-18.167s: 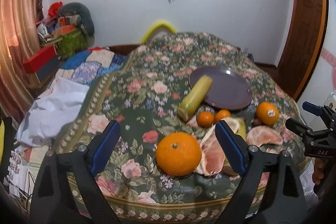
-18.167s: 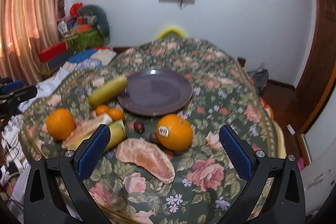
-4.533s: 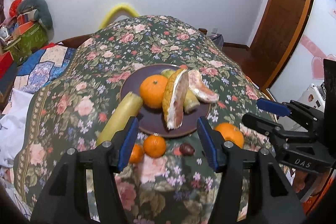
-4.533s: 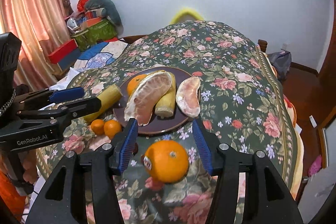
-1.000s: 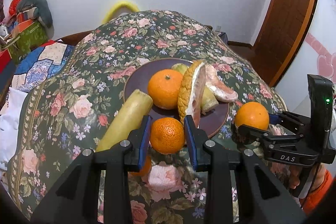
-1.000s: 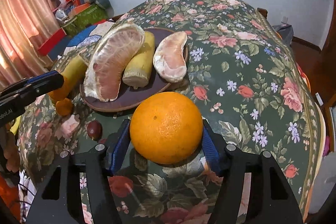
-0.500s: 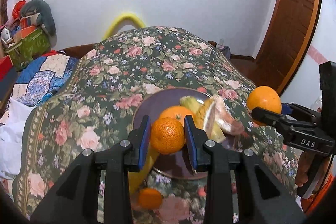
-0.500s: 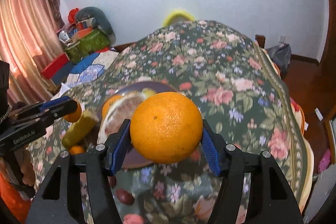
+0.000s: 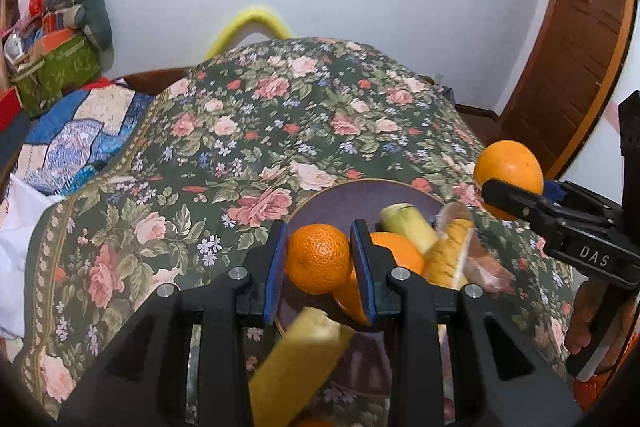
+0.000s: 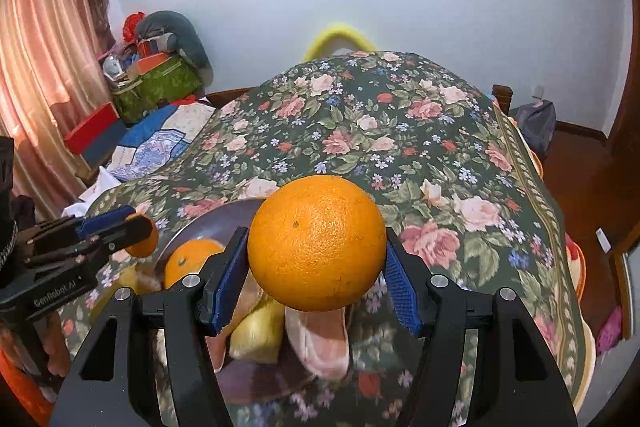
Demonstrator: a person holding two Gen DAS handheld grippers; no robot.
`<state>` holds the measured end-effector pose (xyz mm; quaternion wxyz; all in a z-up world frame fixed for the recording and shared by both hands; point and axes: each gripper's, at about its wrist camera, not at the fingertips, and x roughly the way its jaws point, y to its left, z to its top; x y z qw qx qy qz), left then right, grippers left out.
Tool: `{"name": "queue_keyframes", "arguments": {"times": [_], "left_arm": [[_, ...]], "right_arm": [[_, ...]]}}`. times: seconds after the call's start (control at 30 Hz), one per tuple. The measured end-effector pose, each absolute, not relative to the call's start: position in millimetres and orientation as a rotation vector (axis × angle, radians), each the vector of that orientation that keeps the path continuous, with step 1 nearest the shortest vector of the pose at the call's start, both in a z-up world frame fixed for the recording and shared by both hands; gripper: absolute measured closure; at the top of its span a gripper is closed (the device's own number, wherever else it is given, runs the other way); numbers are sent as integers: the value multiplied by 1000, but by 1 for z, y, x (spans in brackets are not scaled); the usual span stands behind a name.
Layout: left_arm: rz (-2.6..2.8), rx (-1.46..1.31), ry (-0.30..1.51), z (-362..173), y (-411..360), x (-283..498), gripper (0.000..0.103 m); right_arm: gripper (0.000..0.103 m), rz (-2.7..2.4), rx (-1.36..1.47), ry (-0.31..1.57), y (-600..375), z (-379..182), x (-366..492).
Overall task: Organize fruits
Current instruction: 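Carry and set the Dole orange on the plate with the right tool while the left tool places the mandarin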
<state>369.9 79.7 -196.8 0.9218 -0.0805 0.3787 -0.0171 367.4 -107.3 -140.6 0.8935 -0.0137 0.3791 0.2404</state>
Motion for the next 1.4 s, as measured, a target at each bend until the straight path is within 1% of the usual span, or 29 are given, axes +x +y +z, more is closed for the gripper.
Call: {"name": "queue_keyframes", "arguments": {"times": [0.23, 0.47, 0.93, 1.07, 1.13, 1.4], "left_arm": [[-13, -168, 830, -212, 86, 388, 71], [-13, -177, 881, -225, 88, 396, 71], [-22, -186, 902, -227, 84, 394, 70], [-21, -199, 900, -224, 86, 388, 68], [-21, -205, 894, -221, 87, 382, 65], [-37, -193, 872, -203, 87, 359, 64]], "right_arm": [[43, 501, -46, 828, -94, -154, 383], [43, 519, -40, 911, -90, -174, 388], [40, 519, -159, 902, -82, -175, 376], [40, 524, -130, 902, -87, -171, 374], [40, 524, -114, 897, -90, -168, 372], [39, 539, -96, 852, -94, -146, 350]]}}
